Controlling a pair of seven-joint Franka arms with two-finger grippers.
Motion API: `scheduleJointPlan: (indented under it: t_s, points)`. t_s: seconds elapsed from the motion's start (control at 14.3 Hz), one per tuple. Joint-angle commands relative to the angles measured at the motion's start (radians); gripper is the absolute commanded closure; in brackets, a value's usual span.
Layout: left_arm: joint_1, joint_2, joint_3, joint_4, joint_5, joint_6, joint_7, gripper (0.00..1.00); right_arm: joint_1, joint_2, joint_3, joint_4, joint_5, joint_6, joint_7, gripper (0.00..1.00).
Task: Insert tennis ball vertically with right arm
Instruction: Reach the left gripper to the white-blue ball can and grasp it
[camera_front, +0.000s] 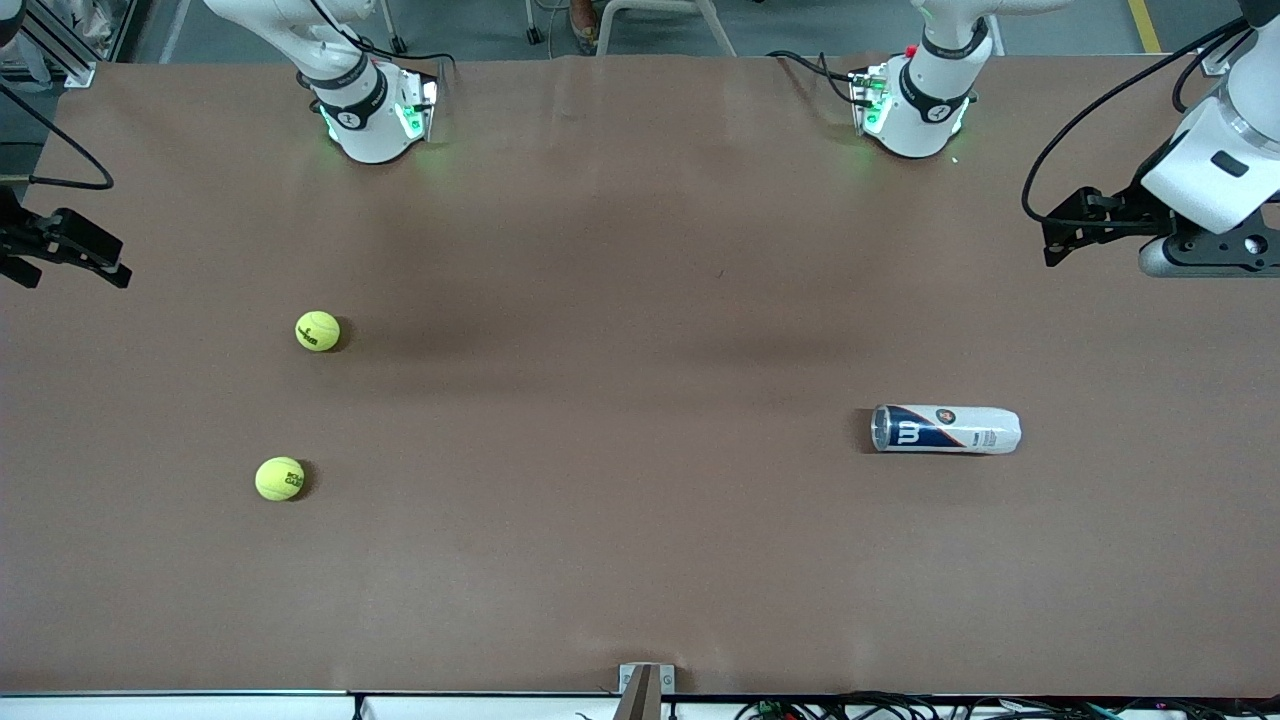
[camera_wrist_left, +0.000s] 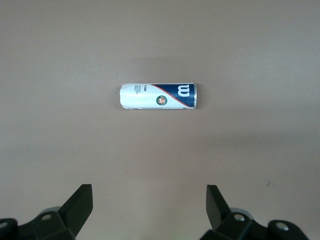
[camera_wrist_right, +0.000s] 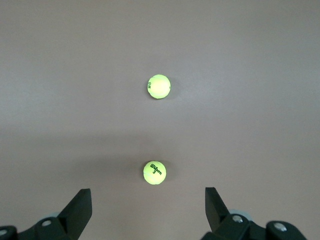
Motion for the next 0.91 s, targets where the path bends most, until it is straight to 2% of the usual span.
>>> scheduleJointPlan:
  t_s: [0.0, 0.28, 0.63, 0.7, 0.84]
  points:
    - [-0.001, 0.004, 0.001, 0.009, -0.005, 0.004, -0.004, 0.0, -0.026, -0.034, 0.005, -0.05, -0.007, 0.016, 0.003, 0.0]
    - [0.002, 0.007, 0.003, 0.009, -0.001, 0.006, 0.004, 0.0, -0.029, -0.032, 0.003, -0.05, -0.008, 0.017, 0.002, 0.0]
    - [-0.001, 0.118, 0.004, -0.008, 0.01, 0.069, 0.131, 0.0, -0.029, -0.026, 0.005, -0.024, -0.005, 0.011, 0.002, 0.0]
    - [-0.006, 0.146, 0.001, -0.008, 0.033, 0.069, 0.133, 0.0, -0.029, -0.026, 0.005, -0.024, -0.005, 0.013, 0.002, 0.0]
    - [-0.045, 0.206, -0.019, -0.005, 0.155, 0.075, 0.18, 0.0, -0.029, -0.025, 0.005, -0.022, -0.004, 0.013, 0.002, 0.0]
